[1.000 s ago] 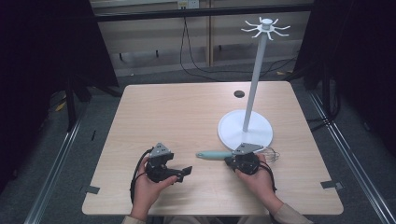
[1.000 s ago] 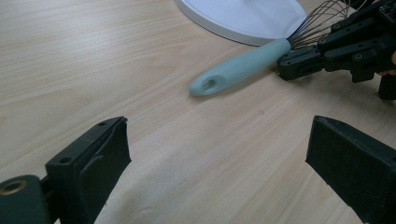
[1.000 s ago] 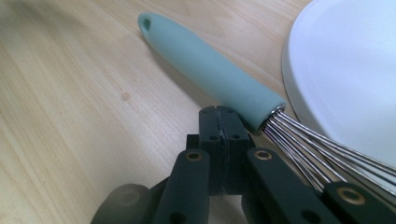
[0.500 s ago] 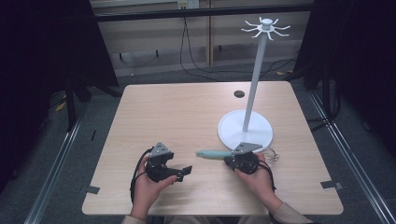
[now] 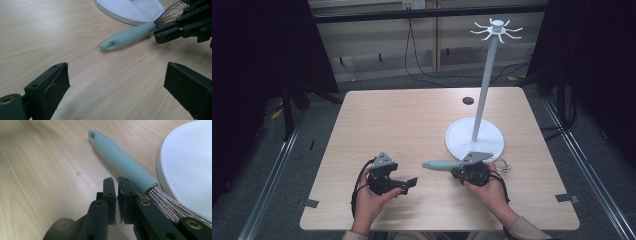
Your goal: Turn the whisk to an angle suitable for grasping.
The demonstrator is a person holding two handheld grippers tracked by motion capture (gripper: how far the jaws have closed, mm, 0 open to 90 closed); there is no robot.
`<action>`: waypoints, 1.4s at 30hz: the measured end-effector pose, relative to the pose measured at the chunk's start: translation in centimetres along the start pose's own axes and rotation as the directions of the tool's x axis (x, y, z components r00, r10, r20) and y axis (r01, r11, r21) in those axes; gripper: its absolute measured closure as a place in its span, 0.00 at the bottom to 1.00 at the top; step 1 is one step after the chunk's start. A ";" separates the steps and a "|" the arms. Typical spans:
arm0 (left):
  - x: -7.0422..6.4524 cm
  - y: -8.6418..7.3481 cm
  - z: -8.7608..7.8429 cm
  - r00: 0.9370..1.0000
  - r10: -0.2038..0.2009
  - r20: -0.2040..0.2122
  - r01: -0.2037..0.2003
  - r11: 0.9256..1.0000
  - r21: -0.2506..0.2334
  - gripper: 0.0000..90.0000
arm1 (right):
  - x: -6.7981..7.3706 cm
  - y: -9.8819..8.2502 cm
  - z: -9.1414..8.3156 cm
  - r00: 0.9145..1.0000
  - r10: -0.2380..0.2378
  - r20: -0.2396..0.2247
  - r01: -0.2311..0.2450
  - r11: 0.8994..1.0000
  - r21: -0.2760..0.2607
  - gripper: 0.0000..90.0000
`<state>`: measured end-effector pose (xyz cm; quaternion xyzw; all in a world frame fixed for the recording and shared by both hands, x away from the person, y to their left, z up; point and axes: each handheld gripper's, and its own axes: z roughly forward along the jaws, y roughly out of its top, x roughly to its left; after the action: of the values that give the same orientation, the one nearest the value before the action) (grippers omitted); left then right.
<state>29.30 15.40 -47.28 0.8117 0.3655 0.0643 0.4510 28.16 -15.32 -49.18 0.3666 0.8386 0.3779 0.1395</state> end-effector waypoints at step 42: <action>0.1 -0.1 0.2 1.000 -0.011 0.022 0.011 1.000 0.006 0.06 | -1.1 3.9 1.0 0.949 -0.314 -0.011 0.310 0.929 0.201 0.64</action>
<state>29.41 15.31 -47.47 0.8117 0.3654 0.0518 0.4527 31.42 -13.85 -47.02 0.2451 0.9183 0.2608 0.1692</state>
